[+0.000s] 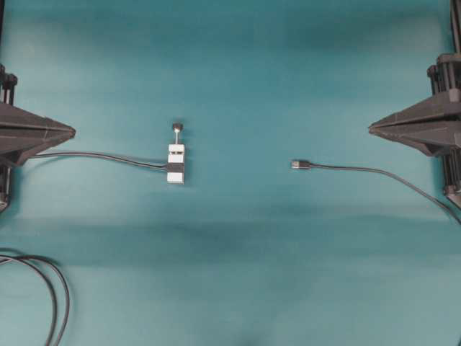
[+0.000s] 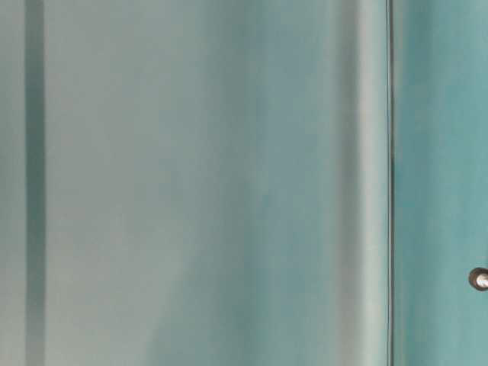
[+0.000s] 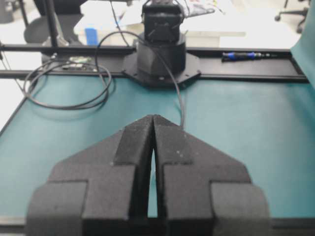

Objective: Insert the USB cable into the female connector supported by the left arm.
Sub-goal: 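Lower both grippers, left over the white clamp, right over the USB plug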

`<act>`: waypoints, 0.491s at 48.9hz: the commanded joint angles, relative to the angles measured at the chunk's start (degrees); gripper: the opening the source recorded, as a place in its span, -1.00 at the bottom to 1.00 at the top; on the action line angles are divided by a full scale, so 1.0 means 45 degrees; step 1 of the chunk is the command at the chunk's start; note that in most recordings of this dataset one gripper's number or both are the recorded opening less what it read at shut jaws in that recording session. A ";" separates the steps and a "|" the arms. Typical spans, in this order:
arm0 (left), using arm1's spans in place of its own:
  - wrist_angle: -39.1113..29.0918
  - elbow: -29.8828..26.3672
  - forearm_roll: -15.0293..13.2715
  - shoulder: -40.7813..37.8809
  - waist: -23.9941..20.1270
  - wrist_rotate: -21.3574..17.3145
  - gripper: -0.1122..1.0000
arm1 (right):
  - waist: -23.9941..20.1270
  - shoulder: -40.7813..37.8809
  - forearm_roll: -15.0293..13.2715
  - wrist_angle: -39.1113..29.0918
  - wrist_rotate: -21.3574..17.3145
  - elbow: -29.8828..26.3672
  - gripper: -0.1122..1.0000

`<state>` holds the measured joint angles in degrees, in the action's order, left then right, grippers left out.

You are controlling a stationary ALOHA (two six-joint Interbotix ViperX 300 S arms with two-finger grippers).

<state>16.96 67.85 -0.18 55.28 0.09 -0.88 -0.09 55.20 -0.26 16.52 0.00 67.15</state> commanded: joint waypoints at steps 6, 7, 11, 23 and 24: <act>-0.0156 -0.0078 -0.0137 -0.0098 0.0020 0.0176 -0.79 | -0.0137 -0.0117 -0.0039 -0.0078 -0.0234 0.0195 -0.80; -0.0215 -0.0117 -0.0137 -0.0098 0.0020 0.0176 -0.81 | -0.0137 -0.0137 -0.0039 -0.0195 -0.0293 0.0215 -0.80; -0.0723 -0.0215 -0.0195 -0.0137 0.0020 0.0176 -0.81 | -0.0137 -0.0215 -0.0039 -0.0664 -0.0488 0.0156 -0.80; -0.3203 -0.0781 -0.0195 -0.2012 -0.0078 0.0137 -0.81 | -0.0117 -0.2227 -0.0059 -0.0938 -0.0547 -0.0098 -0.80; -0.3223 -0.0781 -0.0195 -0.2227 -0.0098 0.0078 -0.81 | -0.0117 -0.2461 -0.0059 -0.0938 -0.0527 -0.0098 -0.80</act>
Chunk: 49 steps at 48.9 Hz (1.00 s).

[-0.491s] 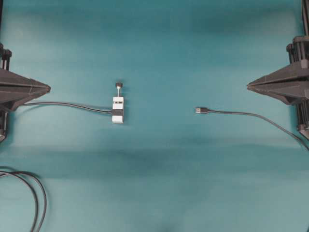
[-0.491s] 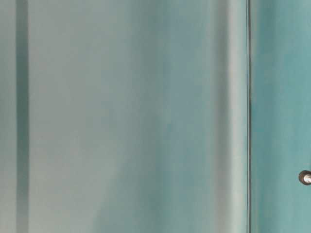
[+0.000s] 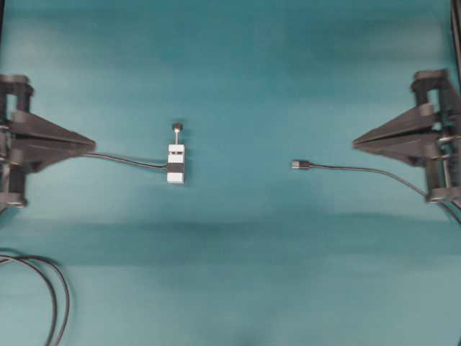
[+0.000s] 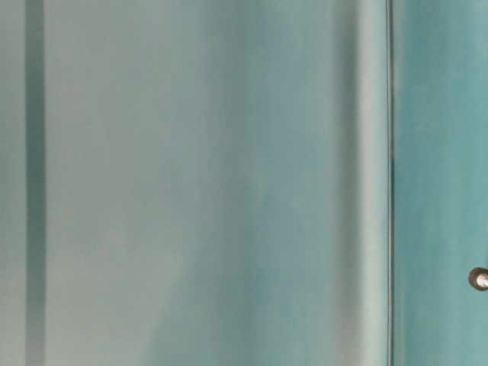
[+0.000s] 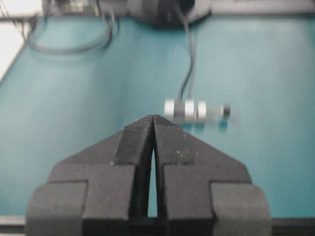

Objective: Insert the USB cable into the female connector supported by the left arm.
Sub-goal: 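Lower both grippers, left over the white clamp, right over the USB plug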

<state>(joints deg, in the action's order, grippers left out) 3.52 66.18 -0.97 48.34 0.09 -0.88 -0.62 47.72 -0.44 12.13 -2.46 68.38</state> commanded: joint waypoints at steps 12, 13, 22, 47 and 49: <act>0.1113 0.0547 0.0000 -0.2480 -0.0605 -0.0137 -0.81 | 0.0371 -0.2754 -0.0020 0.0820 -0.0020 -0.0078 -0.80; 0.1348 0.0684 0.0039 -0.2559 -0.0605 -0.0234 -0.81 | 0.0430 -0.2891 -0.0020 0.0898 -0.0020 -0.0020 -0.80; 0.3535 0.1699 -0.0020 -0.2852 -0.0664 -0.1270 -0.63 | 0.0781 -0.4570 -0.0020 0.1406 0.0000 0.0117 -0.80; 0.5820 0.2441 -0.0039 -0.5020 -0.0898 -0.1230 0.72 | 0.1543 -0.7930 -0.0020 0.4219 -0.1152 0.0312 -0.04; 0.6250 0.2461 -0.0039 -0.5391 -0.0898 -0.1230 0.72 | 0.1602 -0.7988 -0.0020 0.4395 -0.1211 0.0352 0.18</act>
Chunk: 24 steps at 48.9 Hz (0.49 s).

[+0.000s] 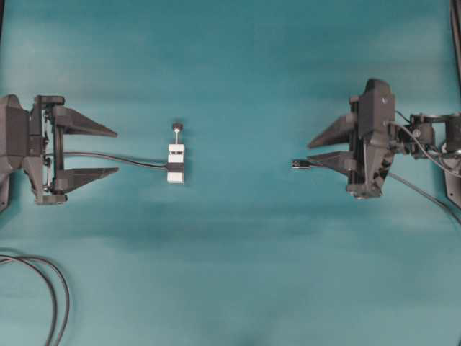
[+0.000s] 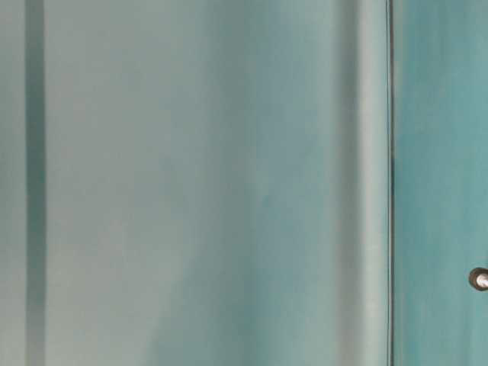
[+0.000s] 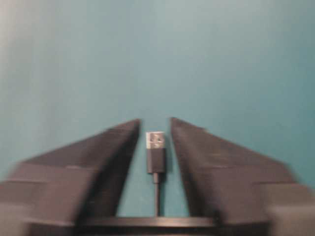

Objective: Insert the USB cable into the female connector supported by the left arm.
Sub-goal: 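Lower both grippers, left over the white clamp, right over the USB plug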

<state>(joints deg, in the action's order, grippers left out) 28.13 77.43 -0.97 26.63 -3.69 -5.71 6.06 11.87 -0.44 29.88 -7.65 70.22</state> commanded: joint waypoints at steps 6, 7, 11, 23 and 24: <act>0.1875 -0.0156 -0.0039 -0.1816 -0.0059 -0.0156 0.72 | 0.0156 -0.0137 -0.0020 0.0605 -0.0078 0.0156 0.49; 0.2051 -0.0176 -0.0039 -0.2031 -0.0059 -0.0156 0.72 | 0.0156 -0.0156 -0.0020 0.0605 -0.0078 0.0195 0.45; 0.2637 -0.0293 -0.0039 -0.2871 -0.0078 -0.0098 0.72 | 0.0156 -0.0215 -0.0020 0.0723 -0.0117 0.0410 0.35; 0.4063 -0.0469 -0.0254 -0.4609 -0.0059 0.0254 0.72 | 0.0156 -0.0801 -0.0020 0.1484 -0.0273 0.0469 0.30; 0.4082 -0.0469 -0.0234 -0.4688 -0.0078 0.0254 0.72 | 0.0176 -0.0918 0.0000 0.1543 -0.0293 0.0449 0.30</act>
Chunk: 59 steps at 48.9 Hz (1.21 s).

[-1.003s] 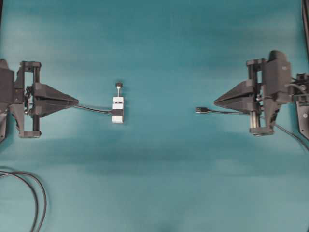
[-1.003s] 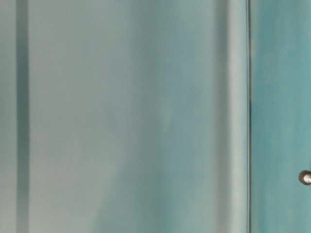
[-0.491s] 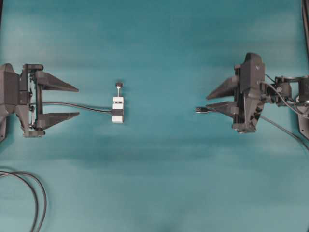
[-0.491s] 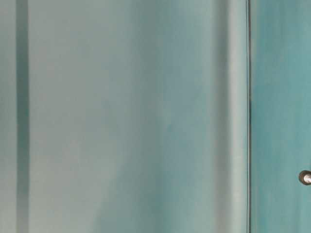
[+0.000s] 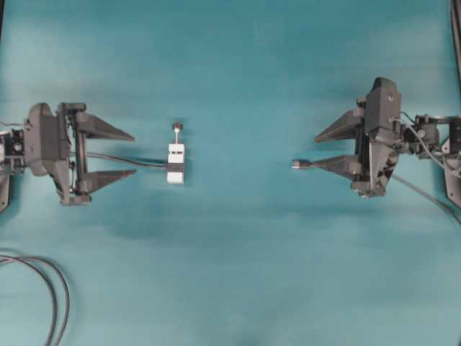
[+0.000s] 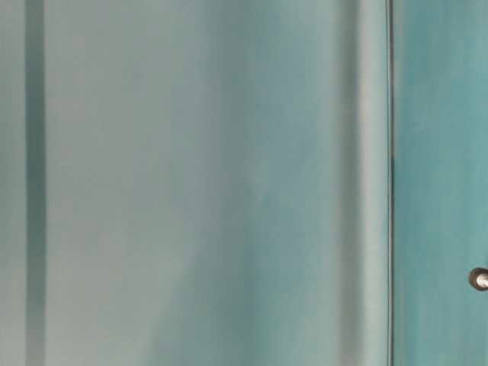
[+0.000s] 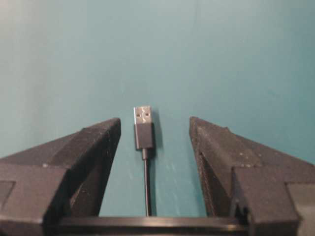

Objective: Insert the USB cable into the female connector supported by the left arm.
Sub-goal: 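Lower both grippers, left over the white clamp, right over the USB plug, then close the right gripper on the black USB-A plug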

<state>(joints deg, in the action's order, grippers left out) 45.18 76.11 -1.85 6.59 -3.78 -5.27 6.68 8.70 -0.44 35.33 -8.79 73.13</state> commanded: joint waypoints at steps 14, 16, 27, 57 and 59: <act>0.0273 -0.0176 -0.0039 -0.0332 -0.0059 0.0137 0.72 | -0.0098 -0.1758 -0.0020 0.1172 -0.0332 -0.0586 0.30; 0.0273 -0.0176 -0.0039 -0.0332 -0.0059 0.0117 0.72 | -0.0117 -0.1855 -0.0020 0.1191 -0.0352 -0.0605 0.30; 0.0254 -0.0137 -0.0039 -0.0332 -0.0059 0.0117 0.72 | -0.0215 -0.2031 0.0000 0.1250 -0.0352 -0.0664 0.30; -0.0527 -0.0215 -0.0039 -0.0352 -0.0059 0.0039 0.72 | -0.0430 -0.3008 -0.0020 0.1270 -0.0352 -0.0703 0.26; -0.0547 -0.0215 -0.0039 -0.0352 -0.0059 0.0039 0.72 | -0.0449 -0.3008 -0.0020 0.1270 -0.0352 -0.0664 0.26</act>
<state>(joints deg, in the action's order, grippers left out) 42.71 75.85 -1.93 4.75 -3.87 -5.27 4.83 -5.19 -0.44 40.69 -10.28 70.31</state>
